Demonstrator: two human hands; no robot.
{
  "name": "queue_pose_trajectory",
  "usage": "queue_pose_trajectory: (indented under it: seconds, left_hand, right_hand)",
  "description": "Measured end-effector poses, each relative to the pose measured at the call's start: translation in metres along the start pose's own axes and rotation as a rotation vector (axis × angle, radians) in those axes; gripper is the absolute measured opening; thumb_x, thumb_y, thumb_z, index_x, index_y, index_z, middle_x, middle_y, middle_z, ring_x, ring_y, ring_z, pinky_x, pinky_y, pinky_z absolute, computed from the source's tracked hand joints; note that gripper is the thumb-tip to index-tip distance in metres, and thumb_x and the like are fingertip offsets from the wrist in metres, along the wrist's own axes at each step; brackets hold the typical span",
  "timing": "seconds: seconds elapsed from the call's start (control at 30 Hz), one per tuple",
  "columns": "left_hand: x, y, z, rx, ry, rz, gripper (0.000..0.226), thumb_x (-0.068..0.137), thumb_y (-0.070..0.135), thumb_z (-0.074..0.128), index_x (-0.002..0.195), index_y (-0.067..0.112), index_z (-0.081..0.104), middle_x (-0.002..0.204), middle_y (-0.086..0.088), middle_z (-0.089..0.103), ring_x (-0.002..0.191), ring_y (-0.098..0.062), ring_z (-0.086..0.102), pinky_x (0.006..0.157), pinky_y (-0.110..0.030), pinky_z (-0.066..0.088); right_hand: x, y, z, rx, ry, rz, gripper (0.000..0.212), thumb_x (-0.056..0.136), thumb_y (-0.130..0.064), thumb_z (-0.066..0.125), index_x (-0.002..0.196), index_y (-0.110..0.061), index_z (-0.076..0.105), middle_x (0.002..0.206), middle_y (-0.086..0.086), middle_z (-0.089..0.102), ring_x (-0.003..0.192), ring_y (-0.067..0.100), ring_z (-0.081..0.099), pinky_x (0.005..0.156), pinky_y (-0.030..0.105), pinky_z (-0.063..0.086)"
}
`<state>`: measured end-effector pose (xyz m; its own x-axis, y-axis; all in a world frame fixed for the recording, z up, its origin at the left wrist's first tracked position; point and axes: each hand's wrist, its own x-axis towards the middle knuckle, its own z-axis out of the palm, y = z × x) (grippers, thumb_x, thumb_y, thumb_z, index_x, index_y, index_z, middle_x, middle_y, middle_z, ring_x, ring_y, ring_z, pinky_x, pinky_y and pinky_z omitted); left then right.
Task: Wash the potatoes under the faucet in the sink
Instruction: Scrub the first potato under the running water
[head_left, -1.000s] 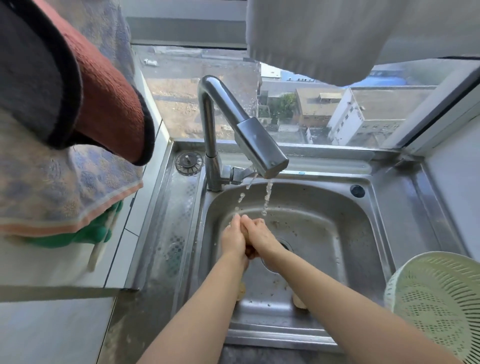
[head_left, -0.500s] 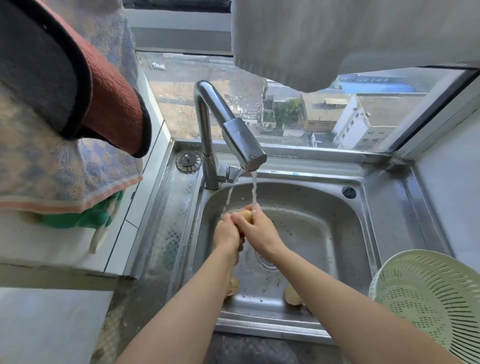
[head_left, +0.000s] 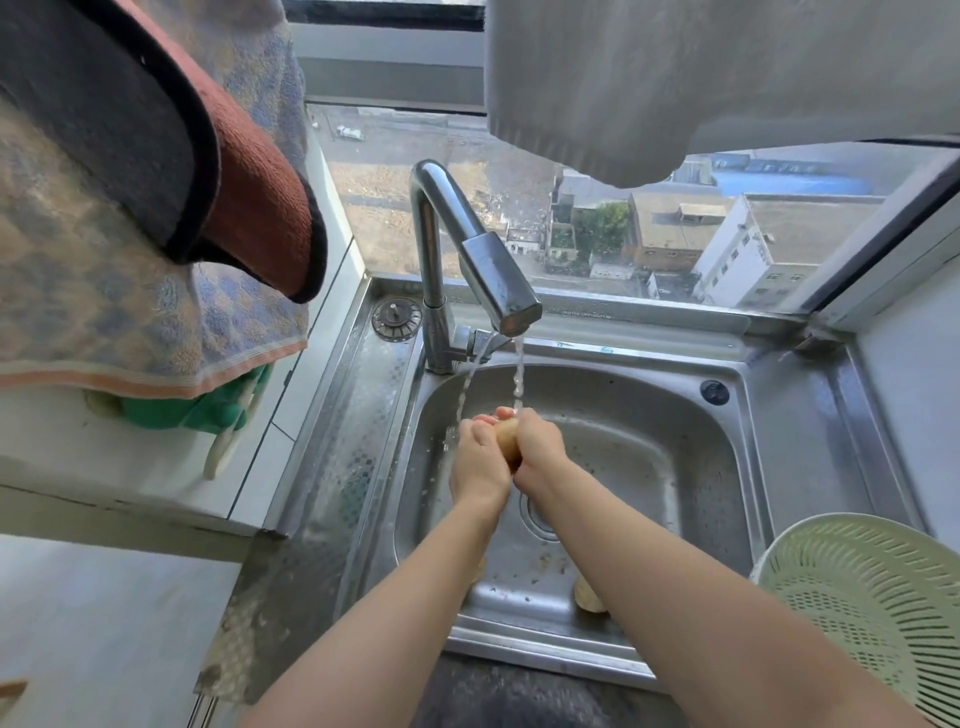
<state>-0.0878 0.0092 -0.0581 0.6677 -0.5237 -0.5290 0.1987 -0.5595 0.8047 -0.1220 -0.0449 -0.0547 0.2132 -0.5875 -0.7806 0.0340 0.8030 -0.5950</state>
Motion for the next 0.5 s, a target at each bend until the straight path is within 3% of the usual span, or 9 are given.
queue_pose_trajectory:
  seconds: [0.03,0.1,0.13,0.2,0.27,0.3,0.4,0.5]
  left_hand:
    - [0.002,0.002,0.0,-0.029,0.013,-0.022,0.031,0.086,0.038,0.023,0.084,0.021,0.049,0.088,-0.018,0.061,0.079,-0.033,0.061,0.074,-0.049,0.055]
    - [0.011,0.004,-0.005,-0.119,0.042,-0.106,0.031,0.094,0.029,0.026,0.087,0.012,0.051,0.08,-0.017,0.056,0.066,-0.027,0.055,0.055,-0.036,0.048]
    - [0.016,0.004,-0.007,-0.149,0.055,-0.11,0.032,0.095,0.027,0.027,0.091,0.008,0.052,0.081,-0.018,0.057,0.066,-0.027,0.053,0.054,-0.033,0.043]
    - [0.015,0.004,-0.006,-0.102,0.038,-0.022,0.032,0.096,0.03,0.027,0.097,0.008,0.051,0.09,-0.02,0.06,0.074,-0.031,0.056,0.063,-0.041,0.045]
    - [0.003,0.007,-0.001,-0.065,-0.021,0.085,0.029,0.101,0.029,0.025,0.106,0.01,0.047,0.1,-0.019,0.059,0.087,-0.031,0.057,0.076,-0.045,0.049]
    - [-0.001,0.007,0.0,-0.083,-0.044,0.091,0.029,0.102,0.028,0.024,0.109,0.009,0.045,0.101,-0.017,0.057,0.088,-0.029,0.056,0.075,-0.042,0.049]
    - [0.011,0.005,-0.004,-0.16,-0.026,-0.016,0.035,0.1,0.027,0.027,0.11,0.001,0.046,0.086,-0.013,0.051,0.066,-0.02,0.049,0.05,-0.025,0.039]
    - [0.015,0.008,-0.009,-0.153,-0.034,-0.097,0.034,0.095,0.025,0.028,0.092,0.003,0.054,0.065,-0.01,0.048,0.048,-0.016,0.04,0.039,-0.019,0.028]
  right_hand:
    - [-0.003,0.001,0.001,-0.031,-0.016,-0.062,0.017,0.097,-0.014,0.046,0.089,-0.009,0.06,0.082,0.01,0.068,0.072,0.024,0.062,0.062,0.032,0.049]
    - [-0.012,0.005,0.003,-0.196,-0.119,-0.221,0.014,0.097,-0.019,0.053,0.109,-0.012,0.056,0.095,0.007,0.065,0.08,0.019,0.061,0.057,0.026,0.05]
    - [-0.014,0.01,0.003,-0.262,-0.181,-0.272,0.019,0.094,-0.018,0.057,0.112,-0.013,0.053,0.094,0.005,0.063,0.079,0.016,0.06,0.054,0.022,0.05]
    - [-0.015,0.006,0.005,-0.228,-0.169,-0.3,0.006,0.093,-0.012,0.057,0.099,-0.013,0.056,0.078,0.001,0.063,0.07,0.016,0.057,0.048,0.02,0.048]
    - [-0.006,-0.004,0.006,-0.047,-0.028,-0.227,0.013,0.094,-0.009,0.05,0.084,-0.012,0.059,0.066,0.003,0.064,0.065,0.022,0.058,0.051,0.025,0.05]
    - [-0.004,-0.009,0.007,-0.009,-0.002,-0.201,0.016,0.096,-0.01,0.047,0.087,-0.011,0.061,0.069,0.007,0.066,0.068,0.024,0.062,0.056,0.028,0.052]
    - [-0.011,-0.004,0.004,-0.188,-0.158,-0.291,0.016,0.099,-0.02,0.047,0.11,-0.014,0.058,0.096,0.006,0.066,0.085,0.02,0.063,0.062,0.028,0.052]
    - [-0.017,0.003,0.002,-0.261,-0.225,-0.335,0.02,0.092,-0.015,0.06,0.112,-0.015,0.057,0.095,0.009,0.064,0.075,0.016,0.06,0.046,0.02,0.046]
